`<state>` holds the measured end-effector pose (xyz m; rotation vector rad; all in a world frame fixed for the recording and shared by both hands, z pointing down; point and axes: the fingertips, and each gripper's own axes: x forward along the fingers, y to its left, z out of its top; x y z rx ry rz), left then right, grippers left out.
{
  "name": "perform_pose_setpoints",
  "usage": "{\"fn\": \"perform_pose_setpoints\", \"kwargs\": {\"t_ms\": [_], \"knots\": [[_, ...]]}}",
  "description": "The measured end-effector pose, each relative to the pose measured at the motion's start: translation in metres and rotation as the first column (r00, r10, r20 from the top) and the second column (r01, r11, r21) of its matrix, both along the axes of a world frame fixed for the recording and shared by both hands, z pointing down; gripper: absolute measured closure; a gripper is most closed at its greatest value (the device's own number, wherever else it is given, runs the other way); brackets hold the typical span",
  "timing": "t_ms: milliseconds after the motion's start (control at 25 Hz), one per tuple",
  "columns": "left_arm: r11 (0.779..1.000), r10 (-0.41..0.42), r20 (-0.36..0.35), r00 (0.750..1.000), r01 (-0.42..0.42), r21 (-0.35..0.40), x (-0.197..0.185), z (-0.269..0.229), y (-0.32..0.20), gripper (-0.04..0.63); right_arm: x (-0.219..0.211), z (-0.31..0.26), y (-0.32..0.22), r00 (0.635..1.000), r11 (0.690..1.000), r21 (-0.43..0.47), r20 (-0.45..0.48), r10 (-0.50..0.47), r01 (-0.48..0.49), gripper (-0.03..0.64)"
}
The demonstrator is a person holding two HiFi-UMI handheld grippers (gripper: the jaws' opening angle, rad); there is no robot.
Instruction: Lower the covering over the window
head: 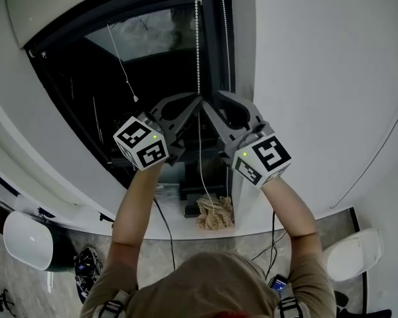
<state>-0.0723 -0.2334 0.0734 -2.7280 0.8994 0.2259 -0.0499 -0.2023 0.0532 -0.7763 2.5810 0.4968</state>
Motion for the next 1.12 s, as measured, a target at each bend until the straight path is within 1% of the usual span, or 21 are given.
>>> {"fn": "perform_pose_setpoints", "kwargs": {"t_ms": [80,160,240,360,480,600,720,800,840,880,920,960,1000,1040,1080,1120], "knots": [[1.000,0.014,0.016,1.000,-0.013,-0.011,0.008,0.012,0.005,0.575,-0.008,-0.013,-0.015,1.000,1.000,-0.024,-0.010,0.018,-0.018,0.505],[1.000,0.017,0.016,1.000,-0.016,-0.024,0.008,0.023,0.009,0.575,-0.013,-0.021,-0.031,1.000,0.997,-0.076,0.001,0.022,-0.022,0.502],[0.999,0.006,0.001,1.000,-0.006,-0.037,0.001,0.029,0.012,0.575,-0.018,-0.028,-0.039,1.000,0.994,-0.112,0.019,0.009,-0.007,0.502],[0.999,-0.012,-0.020,1.000,0.011,-0.046,-0.009,0.031,0.015,0.575,-0.025,-0.048,-0.038,0.999,0.996,-0.091,0.044,0.012,-0.008,0.502],[0.999,-0.021,-0.010,1.000,0.020,-0.042,-0.012,0.032,0.019,0.575,-0.024,-0.078,-0.035,0.995,0.998,-0.056,0.094,0.018,-0.013,0.503],[0.999,-0.015,0.015,1.000,0.016,-0.046,-0.008,0.037,0.026,0.575,-0.026,-0.099,-0.038,0.996,0.998,-0.061,0.087,0.026,-0.021,0.529],[0.999,-0.011,0.053,0.999,0.013,-0.041,-0.003,0.037,0.033,0.575,-0.032,-0.106,-0.043,0.998,0.993,-0.117,0.064,0.009,-0.001,0.593],[1.000,-0.014,0.081,0.997,0.016,-0.025,-0.001,0.035,0.037,0.575,-0.031,-0.106,-0.039,0.998,0.992,-0.127,0.069,0.005,0.004,0.600],[1.000,-0.014,0.078,0.997,0.015,-0.013,-0.003,0.033,0.038,0.574,-0.029,-0.106,-0.036,0.997,0.993,-0.114,0.071,0.013,-0.005,0.600],[1.000,-0.009,0.048,0.999,0.009,-0.003,-0.006,0.028,0.040,0.573,-0.027,-0.105,-0.032,0.997,0.995,-0.100,0.071,0.019,-0.012,0.601],[1.000,0.003,-0.011,1.000,-0.003,0.003,-0.011,0.018,0.041,0.534,-0.026,-0.102,-0.029,0.998,0.996,-0.093,0.066,0.019,-0.013,0.601],[1.000,0.017,-0.089,0.996,-0.016,0.008,-0.017,0.002,0.042,0.495,-0.027,-0.098,-0.027,0.998,0.995,-0.095,0.057,0.012,-0.007,0.601],[1.000,0.026,-0.163,0.986,-0.024,0.018,-0.024,-0.016,0.042,0.487,-0.028,-0.092,-0.024,0.999,0.995,-0.101,0.046,0.004,0.001,0.601],[0.999,0.025,-0.215,0.976,-0.017,0.037,-0.030,-0.036,0.042,0.479,-0.031,-0.085,-0.023,0.999,0.994,-0.106,0.034,-0.002,0.005,0.601],[0.998,0.011,-0.240,0.971,0.004,0.061,-0.034,-0.056,0.041,0.476,-0.033,-0.078,-0.022,1.000,0.994,-0.109,0.023,-0.003,0.006,0.601],[0.996,-0.012,-0.241,0.970,0.033,0.086,-0.035,-0.076,0.037,0.474,-0.036,-0.071,-0.022,1.000,0.994,-0.111,0.013,-0.003,0.004,0.601]]}}
